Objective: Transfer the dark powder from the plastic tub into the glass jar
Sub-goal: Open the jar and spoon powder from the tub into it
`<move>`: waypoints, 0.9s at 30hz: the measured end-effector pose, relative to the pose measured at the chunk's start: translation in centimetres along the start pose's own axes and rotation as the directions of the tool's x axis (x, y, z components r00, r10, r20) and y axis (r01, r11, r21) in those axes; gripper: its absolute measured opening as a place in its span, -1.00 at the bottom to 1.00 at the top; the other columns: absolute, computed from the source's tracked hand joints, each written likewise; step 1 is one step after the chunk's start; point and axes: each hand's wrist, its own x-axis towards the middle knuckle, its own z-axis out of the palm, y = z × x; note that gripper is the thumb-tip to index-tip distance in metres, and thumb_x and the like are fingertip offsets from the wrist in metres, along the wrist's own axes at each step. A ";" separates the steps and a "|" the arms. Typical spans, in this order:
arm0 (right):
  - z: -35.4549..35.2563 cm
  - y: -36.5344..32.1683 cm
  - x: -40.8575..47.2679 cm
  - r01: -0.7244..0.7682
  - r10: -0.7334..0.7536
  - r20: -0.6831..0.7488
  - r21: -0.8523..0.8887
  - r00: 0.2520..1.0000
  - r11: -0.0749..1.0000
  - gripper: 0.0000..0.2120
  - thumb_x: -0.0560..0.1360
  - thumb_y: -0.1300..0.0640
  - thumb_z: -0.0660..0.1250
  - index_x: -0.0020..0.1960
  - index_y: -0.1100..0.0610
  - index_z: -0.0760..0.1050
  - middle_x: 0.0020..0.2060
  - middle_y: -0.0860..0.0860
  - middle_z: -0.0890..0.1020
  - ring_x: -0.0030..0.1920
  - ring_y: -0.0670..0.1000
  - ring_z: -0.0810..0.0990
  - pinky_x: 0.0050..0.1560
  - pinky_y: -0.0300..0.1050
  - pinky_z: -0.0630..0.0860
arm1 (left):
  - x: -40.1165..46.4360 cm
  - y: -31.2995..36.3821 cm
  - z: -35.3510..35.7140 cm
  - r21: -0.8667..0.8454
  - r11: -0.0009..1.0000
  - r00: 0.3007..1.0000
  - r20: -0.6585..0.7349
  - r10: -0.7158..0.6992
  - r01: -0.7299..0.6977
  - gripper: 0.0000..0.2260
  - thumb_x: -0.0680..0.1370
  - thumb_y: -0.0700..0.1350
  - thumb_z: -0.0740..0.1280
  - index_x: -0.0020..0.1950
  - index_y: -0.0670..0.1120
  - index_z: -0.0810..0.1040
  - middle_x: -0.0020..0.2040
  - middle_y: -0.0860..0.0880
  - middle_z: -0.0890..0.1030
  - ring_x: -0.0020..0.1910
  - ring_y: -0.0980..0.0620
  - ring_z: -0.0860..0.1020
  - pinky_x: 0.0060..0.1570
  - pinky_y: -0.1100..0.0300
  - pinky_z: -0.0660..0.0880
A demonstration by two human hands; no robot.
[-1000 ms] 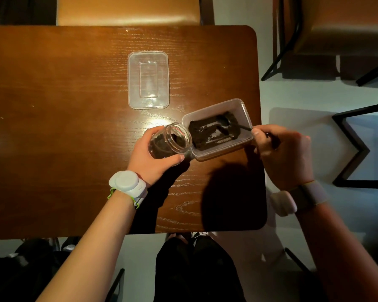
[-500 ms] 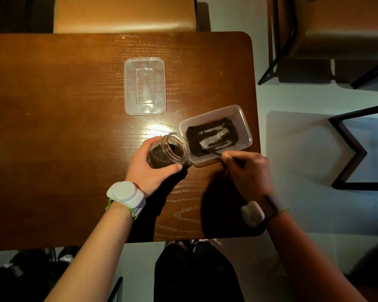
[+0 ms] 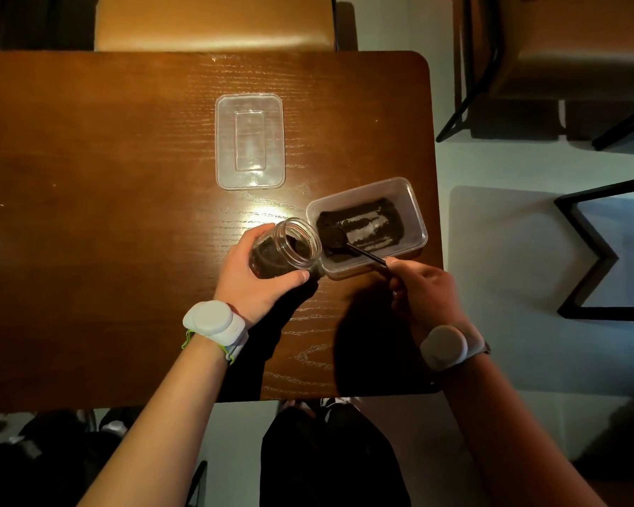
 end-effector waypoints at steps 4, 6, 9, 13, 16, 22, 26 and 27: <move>-0.4 0.1 0.2 -0.118 0.116 0.021 0.140 0.993 0.983 -0.72 0.58 -0.01 0.43 -0.25 0.11 0.63 -0.44 -0.04 0.56 -0.40 -0.08 0.51 -0.32 -0.18 0.49 | -0.1 0.3 0.1 -0.016 1.000 1.000 0.000 -0.003 0.003 -0.28 0.27 0.07 0.68 0.38 0.18 0.52 0.30 0.09 0.61 0.29 0.09 0.57 0.22 0.21 0.46; -0.7 0.0 0.2 -0.142 0.135 0.046 0.200 0.990 0.969 -0.76 0.59 0.00 0.42 -0.16 0.14 0.62 -0.42 -0.04 0.54 -0.40 -0.10 0.50 -0.38 -0.24 0.49 | -0.1 0.5 0.1 -0.020 1.000 1.000 0.005 0.000 0.000 -0.30 0.29 0.03 0.70 0.37 0.17 0.51 0.29 0.10 0.62 0.27 0.12 0.57 0.20 0.24 0.45; -1.1 -0.7 0.0 -0.141 0.128 0.070 0.248 0.989 0.958 -0.77 0.61 0.02 0.39 -0.10 0.18 0.60 -0.40 -0.03 0.52 -0.41 -0.12 0.49 -0.43 -0.29 0.47 | 0.1 0.7 0.3 -0.018 1.000 1.000 0.011 0.007 -0.007 -0.33 0.34 -0.06 0.71 0.35 0.19 0.49 0.29 0.09 0.62 0.27 0.11 0.57 0.15 0.32 0.43; -0.4 -1.7 -1.2 -0.126 0.084 0.151 0.293 0.985 0.948 -0.78 0.60 0.03 0.38 -0.03 0.21 0.57 -0.42 -0.04 0.50 -0.41 -0.12 0.47 -0.44 -0.30 0.45 | 0.3 0.8 0.6 -0.014 1.000 1.000 0.009 0.016 -0.016 -0.29 0.27 0.09 0.67 0.38 0.18 0.51 0.29 0.11 0.62 0.29 0.09 0.57 0.20 0.24 0.45; 1.1 -1.4 -2.6 0.106 -0.113 0.099 0.066 0.989 0.992 -0.82 0.59 0.03 0.39 -0.09 0.13 0.64 -0.39 -0.08 0.60 -0.38 -0.12 0.55 -0.34 -0.24 0.51 | 0.4 0.8 0.6 -0.009 1.000 1.000 0.012 0.024 -0.023 -0.29 0.31 0.02 0.70 0.42 0.13 0.51 0.28 0.11 0.63 0.29 0.08 0.58 0.20 0.26 0.45; 2.8 0.0 -4.1 0.760 -0.791 0.272 -0.556 0.548 0.336 -0.79 0.65 0.05 0.34 0.18 0.11 0.67 -0.08 -0.03 0.74 -0.16 -0.05 0.71 -0.22 -0.07 0.65 | 0.4 0.9 0.6 0.000 1.000 1.000 0.010 0.012 -0.012 -0.31 0.33 -0.05 0.71 0.40 0.11 0.52 0.30 0.08 0.62 0.26 0.18 0.58 0.11 0.41 0.42; 2.4 -0.6 -3.8 0.773 -0.823 0.215 -0.525 0.525 0.356 -0.82 0.63 0.11 0.38 0.16 0.14 0.67 -0.11 -0.03 0.73 -0.23 -0.23 0.61 -0.19 -0.39 0.56 | 0.3 0.9 0.6 0.007 1.000 1.000 0.017 0.017 -0.017 -0.32 0.34 -0.08 0.70 0.40 0.10 0.52 0.27 0.10 0.62 0.25 0.21 0.56 0.10 0.40 0.41; 2.0 -0.8 -3.6 0.757 -0.819 0.182 -0.527 0.544 0.386 -0.85 0.63 0.11 0.38 0.14 0.12 0.67 -0.16 -0.06 0.72 -0.28 -0.26 0.58 -0.23 -0.41 0.54 | 0.2 0.9 0.6 0.001 1.000 1.000 0.017 0.018 -0.018 -0.32 0.34 -0.09 0.70 0.41 0.09 0.52 0.27 0.11 0.62 0.24 0.21 0.57 0.10 0.40 0.41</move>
